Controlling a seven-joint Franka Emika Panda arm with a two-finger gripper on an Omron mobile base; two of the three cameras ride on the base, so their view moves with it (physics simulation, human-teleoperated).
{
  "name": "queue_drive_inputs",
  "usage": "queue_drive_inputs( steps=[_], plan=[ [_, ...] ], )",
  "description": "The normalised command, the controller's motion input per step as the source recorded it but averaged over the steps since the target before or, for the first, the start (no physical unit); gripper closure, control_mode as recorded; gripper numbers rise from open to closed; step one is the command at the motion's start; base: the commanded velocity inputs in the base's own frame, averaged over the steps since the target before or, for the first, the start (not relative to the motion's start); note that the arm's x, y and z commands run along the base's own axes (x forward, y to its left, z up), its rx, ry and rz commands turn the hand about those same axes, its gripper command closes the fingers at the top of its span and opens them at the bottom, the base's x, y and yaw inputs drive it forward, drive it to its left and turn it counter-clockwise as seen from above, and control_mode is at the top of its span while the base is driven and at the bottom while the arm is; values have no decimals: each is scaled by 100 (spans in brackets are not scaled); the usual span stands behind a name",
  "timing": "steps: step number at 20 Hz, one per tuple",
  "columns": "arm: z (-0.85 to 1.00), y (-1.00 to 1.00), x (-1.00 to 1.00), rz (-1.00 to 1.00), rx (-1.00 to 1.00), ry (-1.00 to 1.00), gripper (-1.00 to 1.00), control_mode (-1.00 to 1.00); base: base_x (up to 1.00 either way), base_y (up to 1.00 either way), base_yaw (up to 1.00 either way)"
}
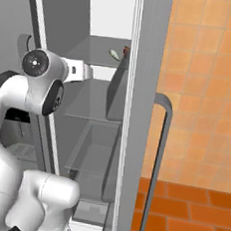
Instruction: Place one bell pepper and one fish in each tupperware on the nearby counter, to pack two identical lunches.
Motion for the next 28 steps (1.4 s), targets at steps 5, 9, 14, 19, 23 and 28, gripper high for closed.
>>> queue_drive_inputs(
  steps=[5,9,14,19,23,28],
  plan=[
    [42,-6,42,0,0,0,-100,-100,0,0,0],
    [6,-18,68,0,0,5,-100,-100,0,0,0],
    [0,-30,87,0,0,20,-100,-100,0,0,0],
    [-4,-33,100,0,0,26,-100,-100,0,0,0],
    [-21,-38,100,1,0,12,-100,-100,0,0,0],
    [-38,-10,100,2,0,6,-100,-100,0,0,0]
  ],
)
